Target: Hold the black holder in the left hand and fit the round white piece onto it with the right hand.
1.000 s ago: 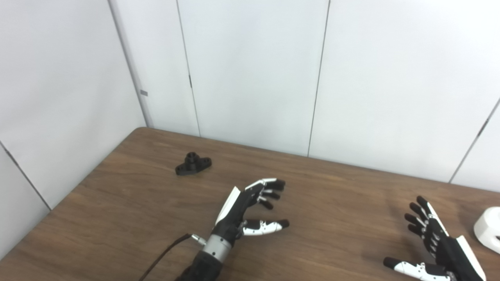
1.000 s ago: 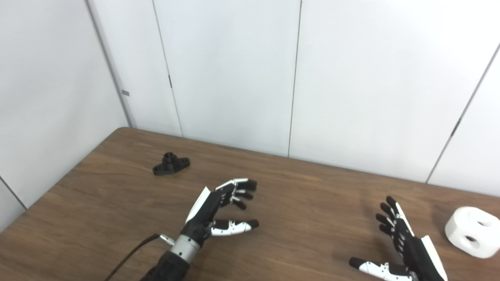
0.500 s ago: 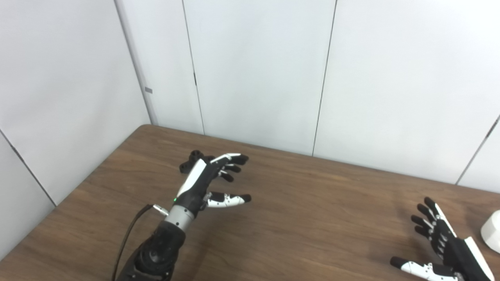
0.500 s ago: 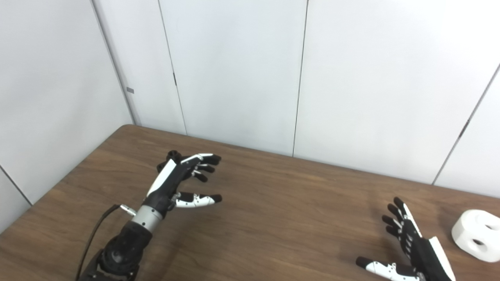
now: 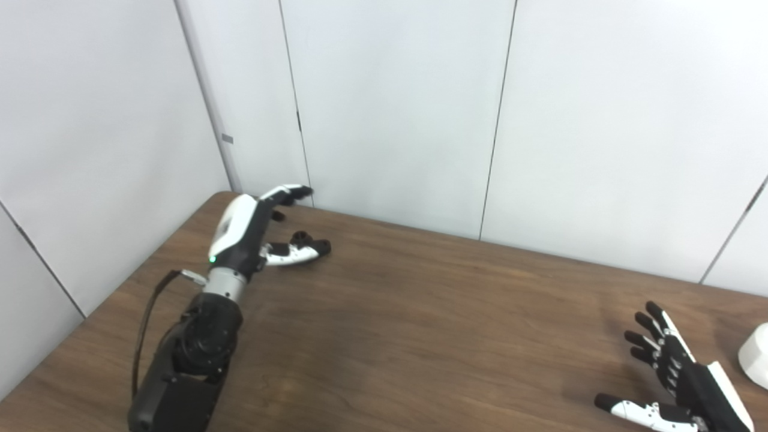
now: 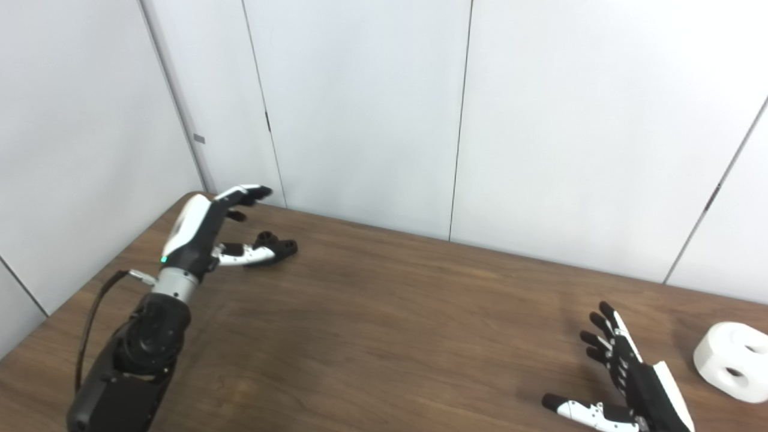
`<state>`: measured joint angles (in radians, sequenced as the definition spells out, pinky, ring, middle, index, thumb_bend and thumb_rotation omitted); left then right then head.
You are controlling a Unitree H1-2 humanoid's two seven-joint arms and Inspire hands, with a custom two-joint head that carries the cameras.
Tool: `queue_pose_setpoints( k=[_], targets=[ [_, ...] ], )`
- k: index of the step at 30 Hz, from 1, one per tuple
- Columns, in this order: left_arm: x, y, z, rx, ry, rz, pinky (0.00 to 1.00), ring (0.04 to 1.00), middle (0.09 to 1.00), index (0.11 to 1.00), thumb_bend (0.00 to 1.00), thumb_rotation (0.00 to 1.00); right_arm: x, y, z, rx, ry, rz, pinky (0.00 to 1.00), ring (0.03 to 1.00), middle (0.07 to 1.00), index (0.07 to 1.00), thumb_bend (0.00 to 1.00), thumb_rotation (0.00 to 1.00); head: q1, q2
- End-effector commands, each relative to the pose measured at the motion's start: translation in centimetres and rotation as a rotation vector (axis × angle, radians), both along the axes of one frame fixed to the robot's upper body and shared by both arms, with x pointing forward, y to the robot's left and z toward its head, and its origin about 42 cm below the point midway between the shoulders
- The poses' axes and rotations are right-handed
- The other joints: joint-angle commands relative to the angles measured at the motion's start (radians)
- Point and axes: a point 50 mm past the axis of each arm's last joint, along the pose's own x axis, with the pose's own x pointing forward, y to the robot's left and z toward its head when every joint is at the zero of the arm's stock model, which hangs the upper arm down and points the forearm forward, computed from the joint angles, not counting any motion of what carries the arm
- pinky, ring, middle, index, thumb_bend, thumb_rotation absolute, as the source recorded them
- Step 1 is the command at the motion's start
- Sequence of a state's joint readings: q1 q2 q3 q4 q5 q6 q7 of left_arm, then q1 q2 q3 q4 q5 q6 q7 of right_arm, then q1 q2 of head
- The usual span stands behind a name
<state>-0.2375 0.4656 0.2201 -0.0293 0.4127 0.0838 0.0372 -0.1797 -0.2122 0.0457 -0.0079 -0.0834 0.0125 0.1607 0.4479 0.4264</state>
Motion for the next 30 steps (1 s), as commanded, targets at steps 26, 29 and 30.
queue_pose_setpoints(
  k=[26, 29, 30],
  targets=[
    [2.6, 3.3, 1.9, 0.221, 0.215, 0.199, 0.93, 1.000, 0.999, 0.881, 0.96, 0.29, 0.0, -0.3, 2.8, 0.005, -0.087, -0.004, 0.85, 0.871, 0.944, 0.992, 0.68, 0.00, -0.008, 0.020],
    [3.1, 3.3, 1.5, 0.208, 0.250, 0.200, 0.97, 1.000, 1.000, 0.871, 0.99, 0.33, 0.0, -0.4, 2.8, 0.000, -0.091, -0.001, 0.84, 0.866, 0.940, 0.989, 0.67, 0.00, -0.012, 0.023],
    [3.2, 3.3, 1.4, 0.204, 0.258, 0.201, 0.97, 1.000, 1.000, 0.864, 0.99, 0.34, 0.0, -0.5, 2.9, -0.001, -0.092, -0.001, 0.84, 0.863, 0.938, 0.988, 0.68, 0.00, -0.012, 0.023]
  ],
)
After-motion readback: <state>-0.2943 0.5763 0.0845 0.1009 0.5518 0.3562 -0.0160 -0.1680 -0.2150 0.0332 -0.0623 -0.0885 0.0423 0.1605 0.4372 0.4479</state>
